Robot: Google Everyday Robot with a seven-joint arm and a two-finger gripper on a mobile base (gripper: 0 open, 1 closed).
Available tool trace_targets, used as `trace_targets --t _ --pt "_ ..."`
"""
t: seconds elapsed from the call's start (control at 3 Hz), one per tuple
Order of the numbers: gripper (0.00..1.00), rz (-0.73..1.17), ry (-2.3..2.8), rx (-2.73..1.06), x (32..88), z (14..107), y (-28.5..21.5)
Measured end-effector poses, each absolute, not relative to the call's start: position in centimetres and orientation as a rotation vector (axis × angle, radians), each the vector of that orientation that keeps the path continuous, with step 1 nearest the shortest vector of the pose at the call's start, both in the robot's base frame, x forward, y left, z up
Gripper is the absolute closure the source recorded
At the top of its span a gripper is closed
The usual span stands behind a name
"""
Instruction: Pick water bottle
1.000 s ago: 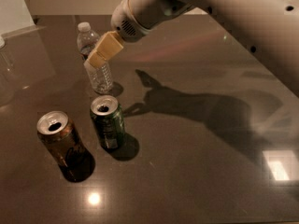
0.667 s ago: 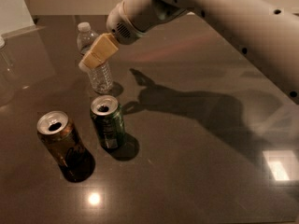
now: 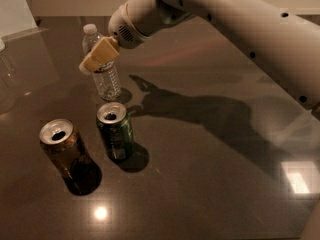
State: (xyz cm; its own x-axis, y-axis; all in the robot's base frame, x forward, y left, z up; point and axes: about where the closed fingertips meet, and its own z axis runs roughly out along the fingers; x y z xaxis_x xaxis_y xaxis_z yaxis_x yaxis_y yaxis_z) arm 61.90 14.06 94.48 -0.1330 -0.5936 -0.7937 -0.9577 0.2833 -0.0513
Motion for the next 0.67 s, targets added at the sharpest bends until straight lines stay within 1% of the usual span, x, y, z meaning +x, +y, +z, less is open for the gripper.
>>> trace_targets --t 0.67 --pt "0.64 0.636 1.823 -1.372 62.3 96.2 12.9"
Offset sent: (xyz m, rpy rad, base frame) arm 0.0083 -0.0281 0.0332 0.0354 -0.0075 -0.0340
